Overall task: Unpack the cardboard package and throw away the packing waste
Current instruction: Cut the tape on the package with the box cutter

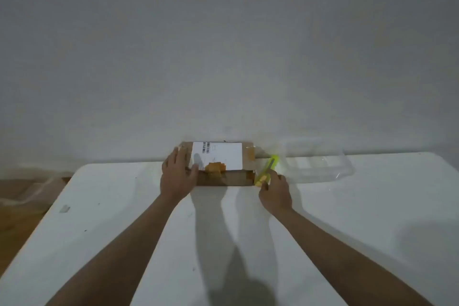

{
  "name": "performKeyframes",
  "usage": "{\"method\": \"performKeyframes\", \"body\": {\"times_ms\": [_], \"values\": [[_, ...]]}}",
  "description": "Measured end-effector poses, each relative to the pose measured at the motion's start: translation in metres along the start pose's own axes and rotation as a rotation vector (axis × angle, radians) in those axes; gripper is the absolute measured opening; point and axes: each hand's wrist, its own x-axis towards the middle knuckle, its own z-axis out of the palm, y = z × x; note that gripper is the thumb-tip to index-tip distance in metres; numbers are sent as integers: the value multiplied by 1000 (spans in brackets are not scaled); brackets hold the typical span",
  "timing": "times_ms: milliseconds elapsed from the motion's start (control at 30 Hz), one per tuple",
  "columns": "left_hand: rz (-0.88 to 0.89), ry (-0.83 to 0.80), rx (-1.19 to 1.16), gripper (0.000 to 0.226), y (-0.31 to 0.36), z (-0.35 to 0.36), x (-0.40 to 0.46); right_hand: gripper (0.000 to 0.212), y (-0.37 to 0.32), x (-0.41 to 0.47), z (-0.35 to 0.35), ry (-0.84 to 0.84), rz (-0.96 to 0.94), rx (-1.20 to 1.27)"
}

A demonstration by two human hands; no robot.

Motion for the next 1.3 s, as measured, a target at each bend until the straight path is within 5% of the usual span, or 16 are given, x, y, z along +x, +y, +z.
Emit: {"method": "performKeyframes", "body": {"times_ms": [233,467,633,1067,1300], "values": [[-85,-29,-323,42,-13,13,14,31,-1,16,13,139,74,-156],[-100,-26,-371,51,-23,19,16,21,-4,19,14,185,163,-19],[-114,-28,-393,53,-25,22,17,43,-5,19,6,203,225,128],[-117,-23,-410,52,-18,21,13,25,-36,6,-21,333,-89,410],[-126,-48,-386,53,-16,19,13,23,-72,32,2,281,-77,309]]}}
